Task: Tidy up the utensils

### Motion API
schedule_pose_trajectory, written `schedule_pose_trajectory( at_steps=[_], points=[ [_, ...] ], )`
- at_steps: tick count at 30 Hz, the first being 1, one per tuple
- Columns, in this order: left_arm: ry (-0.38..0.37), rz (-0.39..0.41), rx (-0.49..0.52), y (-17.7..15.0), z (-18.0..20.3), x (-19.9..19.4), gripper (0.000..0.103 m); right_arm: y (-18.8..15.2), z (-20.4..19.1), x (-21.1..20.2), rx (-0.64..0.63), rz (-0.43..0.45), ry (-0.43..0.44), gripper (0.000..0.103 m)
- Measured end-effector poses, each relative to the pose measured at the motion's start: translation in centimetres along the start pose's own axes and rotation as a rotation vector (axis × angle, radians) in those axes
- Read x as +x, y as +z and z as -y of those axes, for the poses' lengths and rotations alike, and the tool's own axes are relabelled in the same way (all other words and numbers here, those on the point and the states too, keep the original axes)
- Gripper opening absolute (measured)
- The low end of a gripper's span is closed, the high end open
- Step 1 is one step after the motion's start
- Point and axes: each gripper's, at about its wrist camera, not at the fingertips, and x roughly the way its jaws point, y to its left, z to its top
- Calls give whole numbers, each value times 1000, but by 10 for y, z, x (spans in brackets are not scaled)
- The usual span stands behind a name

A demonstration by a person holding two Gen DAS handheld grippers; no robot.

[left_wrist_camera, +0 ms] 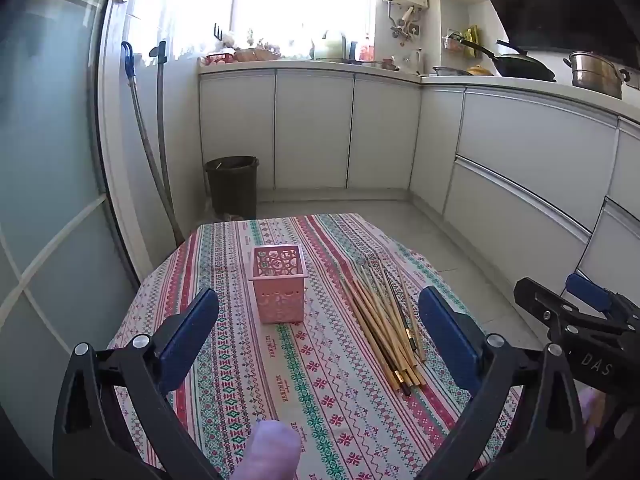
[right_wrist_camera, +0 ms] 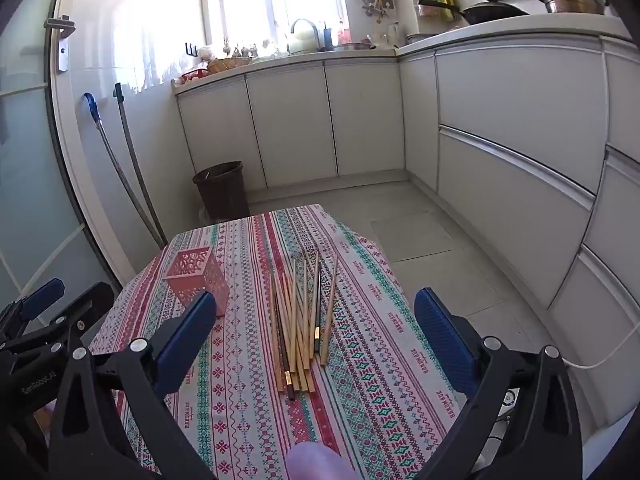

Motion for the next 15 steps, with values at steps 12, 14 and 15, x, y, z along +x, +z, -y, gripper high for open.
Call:
schedule_pose_trajectory(
  at_steps=[12,14,15],
  points=[
    [-2,-5,0,0,1,1,96,-2,0,2,0,-2,0,97],
    [-3,-6,0,-1,1,1,96,-2,-1,2,-1,-2,-1,97],
    [-3,-6,0,-1,0,1,96,-2,-1,2,0,-3,0,97]
  ],
)
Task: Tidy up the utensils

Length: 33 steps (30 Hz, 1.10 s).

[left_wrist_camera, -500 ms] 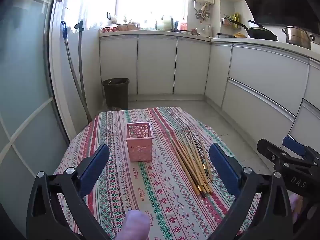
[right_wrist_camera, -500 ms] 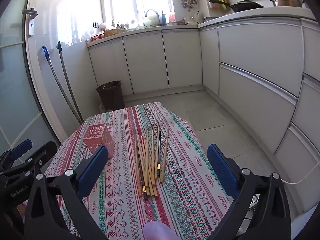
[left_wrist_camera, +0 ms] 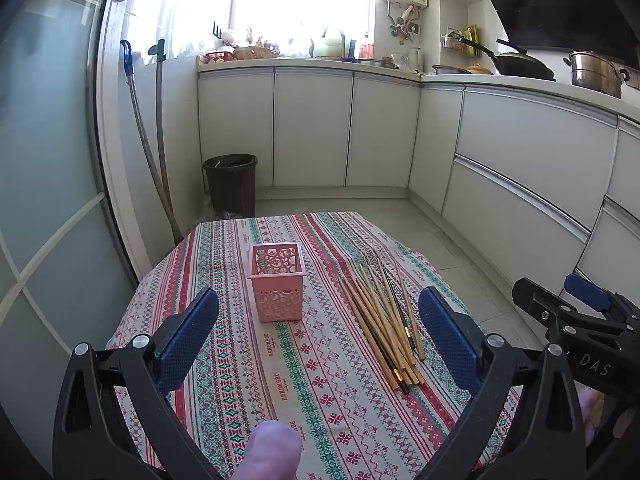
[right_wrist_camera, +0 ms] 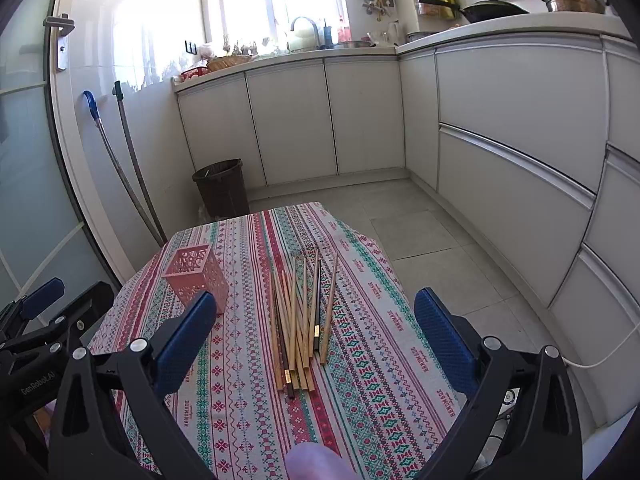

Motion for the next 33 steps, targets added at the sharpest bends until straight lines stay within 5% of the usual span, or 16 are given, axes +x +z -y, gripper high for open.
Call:
schedule_pose_trajectory(
  at_steps=[33],
  points=[
    [-3,-13,2,-2,1,2,96,-3,-4,4,4,-8,2,97]
  ],
)
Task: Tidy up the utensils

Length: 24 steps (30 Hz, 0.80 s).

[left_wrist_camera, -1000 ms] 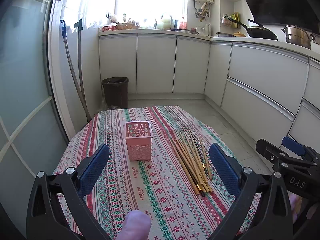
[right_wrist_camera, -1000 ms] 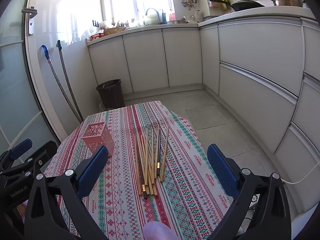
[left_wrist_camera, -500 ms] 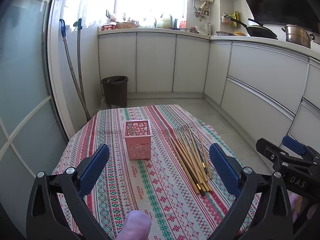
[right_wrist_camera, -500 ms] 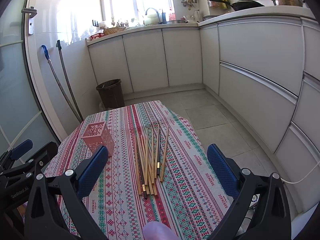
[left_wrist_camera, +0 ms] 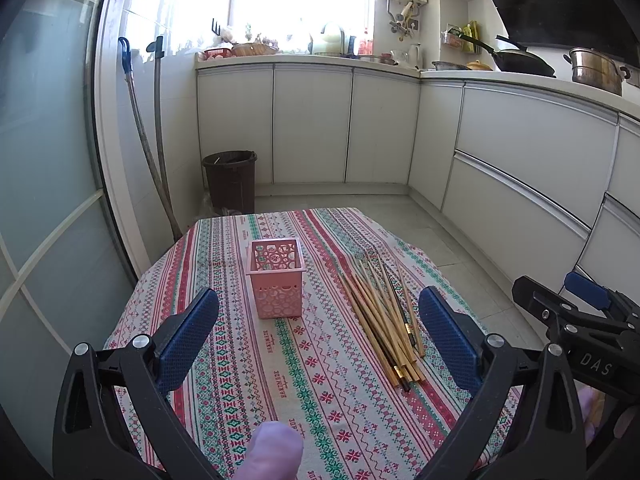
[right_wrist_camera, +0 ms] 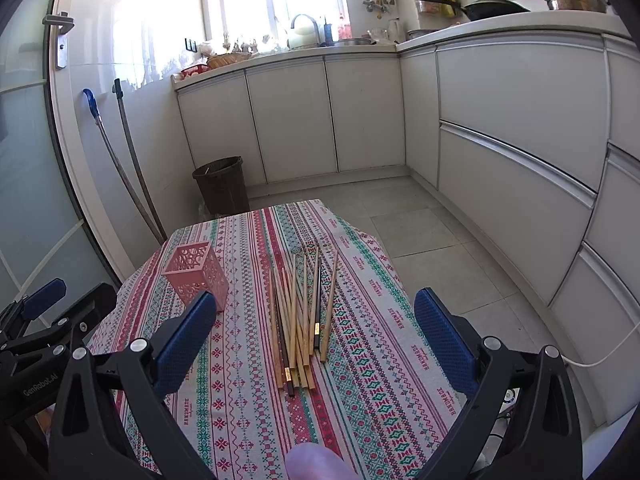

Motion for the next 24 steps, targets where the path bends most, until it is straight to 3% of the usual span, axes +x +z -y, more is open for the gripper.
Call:
schedule_pose_trajectory(
  at_steps=[14,20,24],
  points=[
    [3,-8,-4,-1,-2,1,96,0,1,1,8,4,-3,97],
    [2,-60,-18,0,-6,10,96,3,10,0,67,-9,2,97],
    [-18,-136,-15,-4,-3,23,96,10,21,-4,124,14,-5,97]
  ],
)
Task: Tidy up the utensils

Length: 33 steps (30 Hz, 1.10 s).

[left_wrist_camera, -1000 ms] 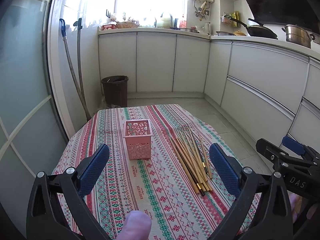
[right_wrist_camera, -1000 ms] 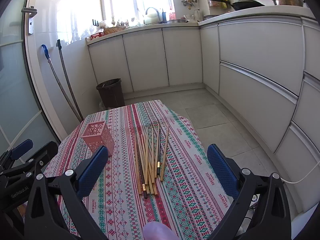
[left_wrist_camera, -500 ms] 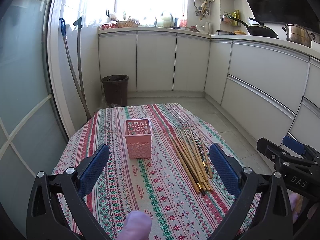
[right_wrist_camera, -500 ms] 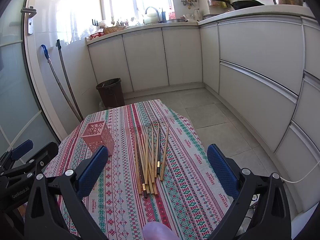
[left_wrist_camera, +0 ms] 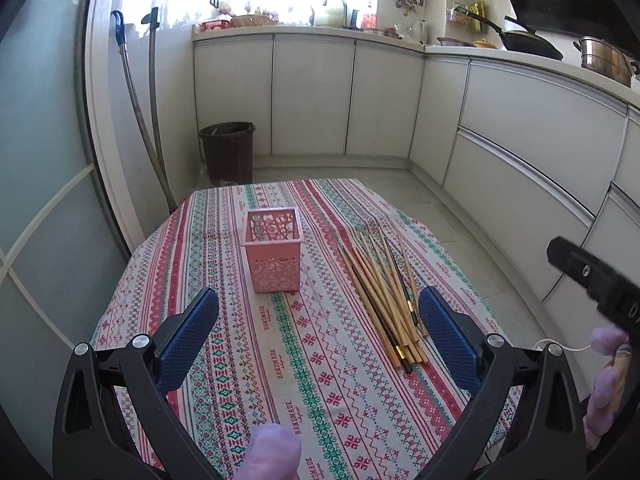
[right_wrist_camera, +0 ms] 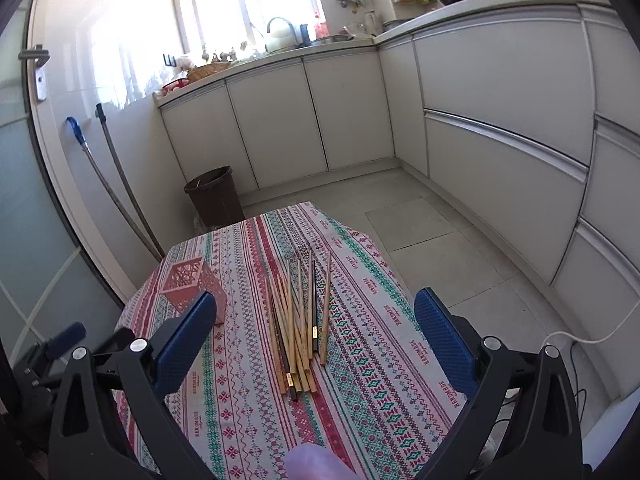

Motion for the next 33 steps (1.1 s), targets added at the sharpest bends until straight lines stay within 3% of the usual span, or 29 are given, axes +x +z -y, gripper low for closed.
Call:
schedule_pose_trajectory(
  at_steps=[5,10,12,16,19,22,24,28,33],
  points=[
    [-93,-229,4,-12,10,41,96,32,22,10,204,-51,65,97],
    [-239,-484,27,-28,37,95,96,69,46,45,410,-131,110,97],
    [-257,-559,38,-31,48,115,96,79,58,65,471,-159,133,96],
    [-248,-590,48,-18,66,152,96,77,90,103,584,-227,135,97],
    [-236,-598,25,10,76,187,96,61,113,126,661,-304,129,97],
    [-212,-581,30,43,87,223,96,48,128,145,757,-402,200,97],
    [-171,-550,41,63,96,248,94,47,129,151,753,-438,214,97],
    [-121,-567,4,86,95,299,64,45,124,161,756,-496,283,97],
    [-84,-596,-11,96,83,343,44,50,112,159,758,-506,365,97]
  ],
)
